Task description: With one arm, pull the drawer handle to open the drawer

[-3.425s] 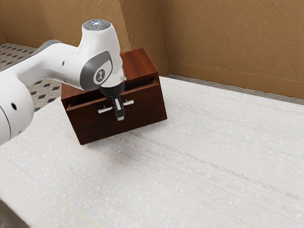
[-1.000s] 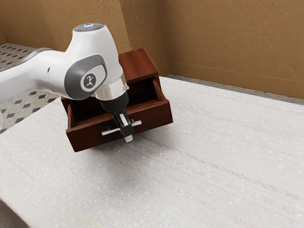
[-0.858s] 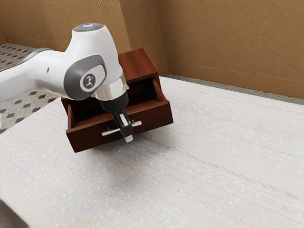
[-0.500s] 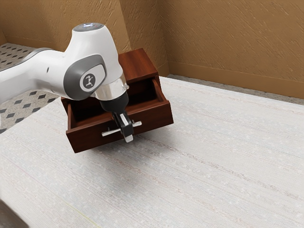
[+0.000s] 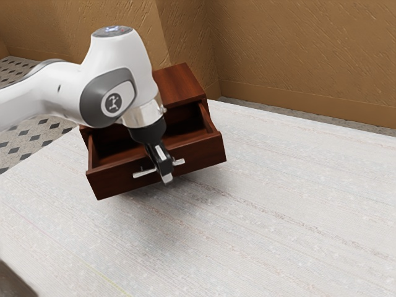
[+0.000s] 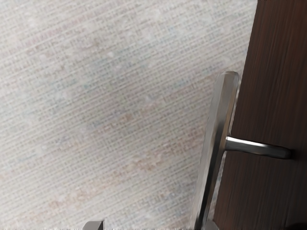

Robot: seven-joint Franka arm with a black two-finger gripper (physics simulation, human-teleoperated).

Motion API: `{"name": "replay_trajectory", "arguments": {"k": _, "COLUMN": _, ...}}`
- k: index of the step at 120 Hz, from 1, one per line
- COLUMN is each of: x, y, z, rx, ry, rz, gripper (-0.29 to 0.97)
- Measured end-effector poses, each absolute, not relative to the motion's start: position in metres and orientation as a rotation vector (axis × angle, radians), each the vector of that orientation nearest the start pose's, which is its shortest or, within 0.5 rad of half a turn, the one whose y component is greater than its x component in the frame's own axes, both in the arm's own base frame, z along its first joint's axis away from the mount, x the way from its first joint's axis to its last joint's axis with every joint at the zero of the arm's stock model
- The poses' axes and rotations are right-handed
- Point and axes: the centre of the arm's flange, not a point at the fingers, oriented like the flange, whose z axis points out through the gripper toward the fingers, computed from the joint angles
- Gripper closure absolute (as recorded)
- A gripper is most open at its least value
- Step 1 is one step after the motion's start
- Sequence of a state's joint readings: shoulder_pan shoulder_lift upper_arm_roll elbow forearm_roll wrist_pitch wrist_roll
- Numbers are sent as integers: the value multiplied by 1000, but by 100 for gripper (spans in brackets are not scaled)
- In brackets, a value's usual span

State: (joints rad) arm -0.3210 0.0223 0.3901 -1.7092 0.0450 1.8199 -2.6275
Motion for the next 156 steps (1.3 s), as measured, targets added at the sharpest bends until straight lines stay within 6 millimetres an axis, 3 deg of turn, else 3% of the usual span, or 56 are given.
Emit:
{"name": "replay_trajectory", "arguments": {"k": 53, "x": 572, "y": 39, "z": 600, "rx": 687, "ry": 2965, "rz": 110, "gripper": 43}}
{"name": "replay_trajectory", "arguments": {"k": 79, "x": 558, "y": 34, "z": 636, "rx": 697, "ry": 2892, "rz": 109, "gripper": 21}}
{"name": "replay_trajectory", "arguments": {"k": 89, "x": 553, "y": 16, "z": 643, "rx": 742, "ry": 2867, "rz": 98, "gripper": 15}}
{"name": "replay_trajectory", "arguments": {"k": 100, "x": 547, "y": -34, "z": 647, "rx": 912, "ry": 2823, "rz": 82, "gripper": 11}}
{"name": "replay_trajectory", "arguments": {"k": 106, "x": 540, "y": -44, "z": 653, "rx": 1038, "ry": 2784, "rz": 79, "gripper": 9}}
{"name": "replay_trajectory", "arguments": {"k": 121, "x": 530, "y": 14, "z": 675, "rx": 1334, "ry": 2650, "rz": 114, "gripper": 6}}
{"name": "replay_trajectory", "arguments": {"k": 138, "x": 526, "y": 41, "z": 677, "rx": 1868, "ry": 2358, "rz": 165, "gripper": 4}}
{"name": "replay_trajectory", "arguments": {"k": 156, "x": 528, "y": 62, "z": 661, "rx": 2315, "ry": 2029, "rz": 149, "gripper": 3}}
